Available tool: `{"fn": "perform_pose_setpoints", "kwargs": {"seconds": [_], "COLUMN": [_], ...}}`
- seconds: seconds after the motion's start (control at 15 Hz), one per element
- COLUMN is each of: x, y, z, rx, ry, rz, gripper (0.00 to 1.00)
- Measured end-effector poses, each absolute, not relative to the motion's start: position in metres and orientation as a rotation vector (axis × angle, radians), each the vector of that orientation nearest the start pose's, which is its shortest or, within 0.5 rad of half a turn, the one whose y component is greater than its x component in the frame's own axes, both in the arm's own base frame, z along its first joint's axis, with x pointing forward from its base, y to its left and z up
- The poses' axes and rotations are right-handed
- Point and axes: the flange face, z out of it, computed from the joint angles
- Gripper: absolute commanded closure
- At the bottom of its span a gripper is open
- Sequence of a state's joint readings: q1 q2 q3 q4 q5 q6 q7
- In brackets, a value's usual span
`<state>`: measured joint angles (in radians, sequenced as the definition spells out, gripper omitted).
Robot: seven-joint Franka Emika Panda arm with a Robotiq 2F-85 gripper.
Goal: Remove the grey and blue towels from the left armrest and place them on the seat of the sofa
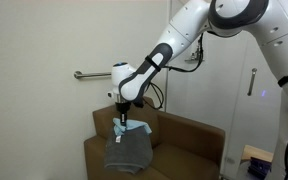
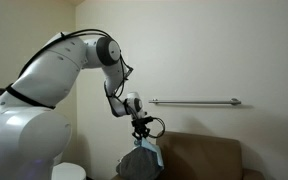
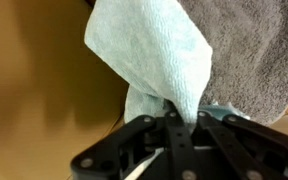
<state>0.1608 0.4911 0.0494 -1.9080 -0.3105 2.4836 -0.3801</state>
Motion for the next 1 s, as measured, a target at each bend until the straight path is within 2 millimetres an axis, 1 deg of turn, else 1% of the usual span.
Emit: {"fn": "perform_pose_setpoints", "kwargs": {"seconds": [0.27,0.4,0.67,0.87,1.0], "x": [0.618,0.617,0.614,0.608,0.602], "y": [0.115,0.101,0.061,0.033,0.018], "z": [0.268,0.280,0.303,0.312,0.315], "rx": [-3.084,-3.109,-3.162,-3.197,-3.220], "ry": [-1.286,-1.246,-1.149,-1.074,-1.011], "rz": [-0.142,-0.160,-0.188,-0.188,-0.184], "gripper": [0.95,0.95,0.95,0.95,0.95]}}
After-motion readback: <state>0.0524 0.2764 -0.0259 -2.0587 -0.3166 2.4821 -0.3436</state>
